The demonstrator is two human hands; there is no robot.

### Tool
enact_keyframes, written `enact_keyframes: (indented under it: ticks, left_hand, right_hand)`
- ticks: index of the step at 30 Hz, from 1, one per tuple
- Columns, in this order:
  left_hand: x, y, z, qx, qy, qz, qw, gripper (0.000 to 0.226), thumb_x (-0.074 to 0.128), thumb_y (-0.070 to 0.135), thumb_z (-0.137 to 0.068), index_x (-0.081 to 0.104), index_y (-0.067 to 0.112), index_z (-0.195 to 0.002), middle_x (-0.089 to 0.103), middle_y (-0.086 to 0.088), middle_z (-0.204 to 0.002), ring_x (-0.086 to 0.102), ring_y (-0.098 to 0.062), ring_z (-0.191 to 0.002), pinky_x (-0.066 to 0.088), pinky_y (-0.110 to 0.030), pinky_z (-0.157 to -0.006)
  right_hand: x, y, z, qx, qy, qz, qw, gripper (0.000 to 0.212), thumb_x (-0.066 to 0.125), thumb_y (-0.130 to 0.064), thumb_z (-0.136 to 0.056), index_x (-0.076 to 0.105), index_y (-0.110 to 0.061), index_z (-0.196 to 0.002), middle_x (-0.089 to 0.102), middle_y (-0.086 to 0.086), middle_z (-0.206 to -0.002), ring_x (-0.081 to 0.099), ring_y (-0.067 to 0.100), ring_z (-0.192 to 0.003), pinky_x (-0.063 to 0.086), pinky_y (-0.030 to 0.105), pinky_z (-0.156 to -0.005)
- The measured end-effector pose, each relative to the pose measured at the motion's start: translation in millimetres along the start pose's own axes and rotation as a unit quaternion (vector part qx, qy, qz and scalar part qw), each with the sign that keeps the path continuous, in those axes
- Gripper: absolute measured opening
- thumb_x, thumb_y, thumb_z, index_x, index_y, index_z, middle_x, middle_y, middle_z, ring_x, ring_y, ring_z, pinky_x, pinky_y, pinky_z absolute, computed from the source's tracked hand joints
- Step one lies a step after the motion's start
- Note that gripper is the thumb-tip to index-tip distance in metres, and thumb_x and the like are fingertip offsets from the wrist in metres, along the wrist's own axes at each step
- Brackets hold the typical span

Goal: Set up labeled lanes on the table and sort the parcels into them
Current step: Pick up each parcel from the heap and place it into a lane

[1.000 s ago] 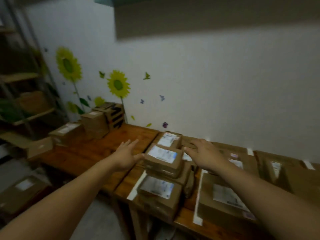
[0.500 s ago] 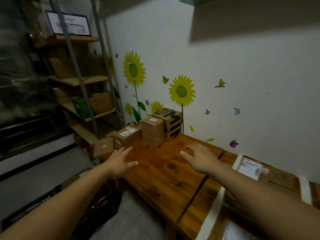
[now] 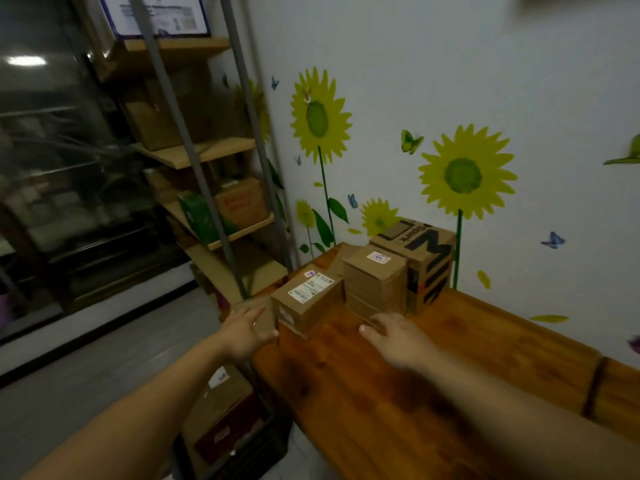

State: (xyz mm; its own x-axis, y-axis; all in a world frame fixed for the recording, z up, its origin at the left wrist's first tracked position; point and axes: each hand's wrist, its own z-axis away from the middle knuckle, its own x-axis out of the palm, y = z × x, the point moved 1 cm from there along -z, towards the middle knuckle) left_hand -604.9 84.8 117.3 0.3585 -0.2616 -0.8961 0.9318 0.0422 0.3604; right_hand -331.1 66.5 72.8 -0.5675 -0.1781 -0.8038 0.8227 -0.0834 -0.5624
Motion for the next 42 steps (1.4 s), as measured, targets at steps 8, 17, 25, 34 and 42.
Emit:
enact_keyframes:
  ticks: [8, 17, 25, 34, 42]
  left_hand:
    - [-2, -32, -147, 0.050, -0.058, 0.022, 0.997, 0.067, 0.050, 0.043, -0.093, 0.017, 0.027, -0.149, 0.018, -0.004, -0.157, 0.016, -0.026, -0.144, 0.016, -0.044, -0.117]
    - [13, -83, -314, 0.049, -0.180, 0.161, 0.969, 0.076, 0.066, 0.043, -0.081, 0.025, 0.031, -0.144, 0.049, -0.003, -0.137, 0.054, -0.022, -0.116, 0.047, -0.040, -0.095]
    - [17, -73, -336, 0.043, -0.263, 0.170, 0.949, 0.045, 0.052, 0.029, -0.095, 0.040, 0.020, -0.137, 0.048, -0.006, -0.139, 0.047, -0.026, -0.126, 0.040, -0.031, -0.091]
    - [-40, -33, -301, 0.149, -0.059, 0.396, 0.904, 0.055, 0.063, 0.017, -0.087, 0.035, 0.027, -0.134, 0.052, 0.004, -0.122, 0.050, -0.021, -0.119, 0.044, -0.046, -0.101]
    - [-57, 43, -177, 0.258, 0.050, 0.458, 0.849, 0.057, 0.061, 0.005, -0.088, 0.035, 0.019, -0.137, 0.050, 0.013, -0.109, 0.049, -0.005, -0.109, 0.038, -0.016, -0.092]
  right_hand:
    - [54, -20, -116, 0.081, -0.015, -0.043, 0.996, 0.064, 0.038, -0.063, -0.092, 0.034, -0.028, -0.146, 0.031, 0.004, -0.153, 0.031, 0.024, -0.139, 0.028, 0.043, -0.113]
    - [116, -72, -234, 0.173, -0.006, -0.275, 0.946, 0.020, 0.048, -0.037, -0.097, 0.050, -0.037, -0.117, 0.055, -0.003, -0.133, 0.053, 0.006, -0.104, 0.045, 0.034, -0.099]
    - [149, -93, -256, 0.224, 0.027, -0.358, 0.906, 0.036, 0.050, -0.028, -0.097, 0.042, -0.034, -0.132, 0.052, -0.009, -0.136, 0.052, 0.010, -0.120, 0.045, 0.038, -0.102]
    - [52, -130, -239, 0.112, 0.215, -0.307, 0.920, 0.056, 0.059, -0.022, -0.092, 0.034, -0.034, -0.141, 0.051, -0.016, -0.124, 0.050, 0.011, -0.118, 0.047, 0.038, -0.100]
    - [-10, -116, -127, 0.005, 0.337, -0.255, 0.906, 0.056, 0.059, -0.025, -0.092, 0.035, -0.041, -0.140, 0.053, -0.014, -0.136, 0.048, 0.008, -0.125, 0.038, 0.035, -0.107]
